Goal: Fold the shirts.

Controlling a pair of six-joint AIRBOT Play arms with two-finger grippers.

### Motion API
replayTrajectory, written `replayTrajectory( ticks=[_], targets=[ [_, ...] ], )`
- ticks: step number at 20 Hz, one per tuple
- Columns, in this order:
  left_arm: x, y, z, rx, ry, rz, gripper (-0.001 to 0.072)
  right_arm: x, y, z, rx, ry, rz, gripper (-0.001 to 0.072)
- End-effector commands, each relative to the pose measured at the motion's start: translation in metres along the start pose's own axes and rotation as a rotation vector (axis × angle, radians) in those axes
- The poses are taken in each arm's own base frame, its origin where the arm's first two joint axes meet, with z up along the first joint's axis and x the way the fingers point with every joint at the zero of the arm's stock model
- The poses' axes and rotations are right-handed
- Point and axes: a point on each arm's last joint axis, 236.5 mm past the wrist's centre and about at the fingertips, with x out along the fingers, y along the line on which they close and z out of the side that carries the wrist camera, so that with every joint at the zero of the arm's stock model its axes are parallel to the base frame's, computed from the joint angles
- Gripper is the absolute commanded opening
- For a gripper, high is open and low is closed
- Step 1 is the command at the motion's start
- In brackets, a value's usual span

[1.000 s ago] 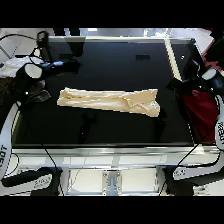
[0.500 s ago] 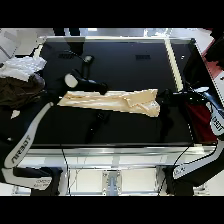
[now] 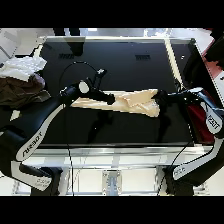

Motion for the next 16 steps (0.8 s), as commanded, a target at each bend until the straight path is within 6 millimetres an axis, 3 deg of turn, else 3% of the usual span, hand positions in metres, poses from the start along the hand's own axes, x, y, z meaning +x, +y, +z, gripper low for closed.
replayTrajectory(
  ticks=[1, 2, 3, 4, 5, 6, 10, 13, 16],
  targets=[
    [0.001, -0.001, -0.001, 0.001, 0.004, -0.002, 0.0694, 0.019, 0.020, -0.012, -0.044, 0.045, 0.009, 0.0555],
    [0.001, -0.001, -0.001, 0.001, 0.004, -0.002, 0.0694, 0.022, 0.024, -0.014, -0.041, 0.054, 0.011, 0.0502],
    [0.001, -0.001, -0.001, 0.000, 0.004, -0.001, 0.0691, 0.025, 0.027, -0.016, -0.037, 0.061, 0.013, 0.0387],
    [0.001, -0.001, -0.001, -0.007, 0.003, -0.001, 0.0601, 0.024, 0.029, -0.016, -0.038, 0.065, 0.019, 0.0174],
    [0.001, 0.000, 0.001, -0.004, -0.003, 0.002, 0.0318, 0.021, 0.034, -0.015, -0.047, 0.071, 0.030, 0.0027],
    [0.001, 0.002, 0.003, 0.010, -0.014, 0.010, 0.0008, 0.016, 0.041, -0.012, -0.065, 0.075, 0.042, 0.0016],
    [0.010, 0.006, 0.006, -0.052, 0.008, 0.017, 0.0011, -0.014, 0.088, 0.008, -0.118, 0.097, 0.103, 0.0015],
    [0.035, 0.007, 0.003, -0.049, 0.095, -0.007, 0.0011, -0.042, 0.134, 0.004, -0.191, 0.153, 0.146, 0.0015],
    [0.052, 0.036, 0.006, -0.065, 0.167, 0.089, 0.0011, -0.070, 0.179, 0.012, -0.279, 0.100, 0.144, 0.0014]
  ],
)
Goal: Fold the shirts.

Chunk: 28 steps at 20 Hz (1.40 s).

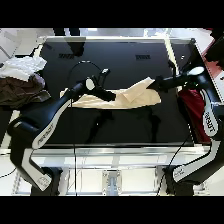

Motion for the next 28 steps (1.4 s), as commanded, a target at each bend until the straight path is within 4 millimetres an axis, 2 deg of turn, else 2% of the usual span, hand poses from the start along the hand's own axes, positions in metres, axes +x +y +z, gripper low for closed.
replayTrajectory(
  ticks=[1, 2, 4, 9, 11, 12, 14, 16, 19, 20, 22, 23, 25, 28],
  targets=[
    [0.018, 0.033, -0.002, -0.004, 0.104, 0.116, 0.0011, -0.026, 0.056, 0.008, -0.086, -0.012, -0.003, 0.0013],
    [0.019, 0.040, 0.004, 0.019, 0.105, 0.142, 0.0011, -0.029, 0.070, 0.008, -0.106, -0.002, -0.019, 0.0013],
    [0.023, 0.040, 0.013, 0.030, 0.098, 0.144, 0.0011, -0.024, 0.095, 0.002, -0.164, 0.038, -0.050, 0.0013],
    [0.038, 0.039, -0.002, 0.025, 0.153, 0.128, 0.0012, 0.002, 0.176, 0.011, -0.326, -0.023, -0.034, 0.0012],
    [0.035, 0.033, 0.004, 0.021, 0.134, 0.113, 0.0013, 0.011, 0.193, 0.018, -0.347, -0.065, -0.054, 0.0012],
    [0.027, 0.033, 0.013, 0.029, 0.116, 0.120, 0.0012, 0.018, 0.198, 0.018, -0.351, -0.072, -0.061, 0.0011],
    [-0.011, 0.048, 0.033, 0.065, 0.082, 0.187, 0.0012, 0.035, 0.206, 0.015, -0.349, -0.064, -0.051, 0.0011],
    [-0.077, 0.086, 0.042, 0.092, 0.080, 0.332, 0.0012, 0.055, 0.215, 0.018, -0.343, -0.081, -0.033, 0.0011],
    [-0.183, 0.144, 0.035, 0.034, 0.089, 0.524, 0.0013, 0.092, 0.226, 0.019, -0.327, -0.098, -0.005, 0.0010],
    [-0.214, 0.158, 0.029, -0.009, 0.082, 0.553, 0.0013, 0.105, 0.228, 0.016, -0.311, -0.088, 0.001, 0.0010],
    [-0.263, 0.176, 0.015, -0.090, 0.070, 0.587, 0.0013, 0.143, 0.232, 0.001, -0.283, -0.047, 0.017, 0.0010],
    [-0.281, 0.183, 0.010, -0.121, 0.061, 0.601, 0.0013, 0.163, 0.236, -0.008, -0.272, -0.029, 0.030, 0.0010],
    [-0.311, 0.192, 0.004, -0.164, 0.029, 0.627, 0.0013, 0.205, 0.258, -0.020, -0.257, -0.040, 0.094, 0.0010],
    [-0.331, 0.194, 0.003, -0.180, -0.006, 0.644, 0.0013, 0.258, 0.291, -0.031, -0.210, -0.088, 0.203, 0.0010]
  ],
)
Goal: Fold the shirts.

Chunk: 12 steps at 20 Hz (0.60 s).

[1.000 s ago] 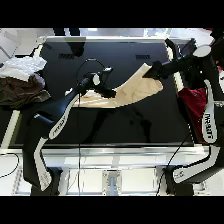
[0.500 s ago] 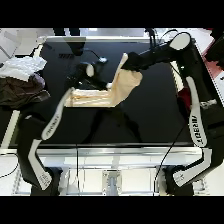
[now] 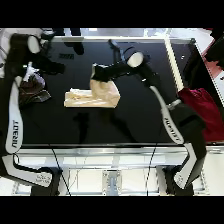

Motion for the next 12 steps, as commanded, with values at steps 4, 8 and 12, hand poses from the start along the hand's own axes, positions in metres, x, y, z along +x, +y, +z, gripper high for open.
replayTrajectory(
  ticks=[4, 8, 12],
  targets=[
    [-0.022, 0.016, -0.007, -0.045, -0.013, -0.003, 0.0013, 0.092, 0.054, -0.004, 0.172, -0.150, 0.226, 0.0015],
    [-0.023, 0.002, -0.004, -0.050, -0.021, -0.062, 0.0013, 0.083, 0.052, 0.019, 0.196, -0.230, 0.239, 0.0663],
    [-0.023, 0.000, -0.004, -0.051, -0.021, -0.070, 0.0013, 0.049, 0.005, 0.045, 0.187, -0.225, 0.182, 0.0661]
  ],
)
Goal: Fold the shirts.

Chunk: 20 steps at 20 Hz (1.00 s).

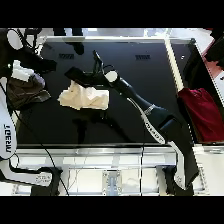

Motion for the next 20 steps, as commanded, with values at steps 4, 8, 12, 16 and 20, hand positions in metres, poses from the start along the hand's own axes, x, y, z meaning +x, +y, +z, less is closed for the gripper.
replayTrajectory(
  ticks=[4, 8, 12, 16, 20],
  targets=[
    [-0.001, -0.003, 0.001, -0.003, -0.005, -0.016, 0.0013, -0.088, -0.084, 0.056, 0.042, 0.098, -0.142, 0.0660],
    [-0.001, -0.003, 0.001, -0.003, -0.007, -0.016, 0.0013, -0.140, -0.165, 0.061, 0.071, 0.164, -0.381, 0.0659],
    [0.000, -0.003, 0.002, -0.003, -0.007, -0.016, 0.0013, -0.146, -0.212, 0.026, 0.151, 0.277, -0.471, 0.0626],
    [0.005, -0.004, 0.001, -0.002, 0.005, -0.018, 0.0013, -0.122, -0.231, -0.007, 0.237, 0.348, -0.436, 0.0629],
    [0.008, -0.004, 0.000, -0.002, 0.012, -0.019, 0.0013, -0.102, -0.239, -0.036, 0.277, 0.399, -0.428, 0.0627]
  ],
)
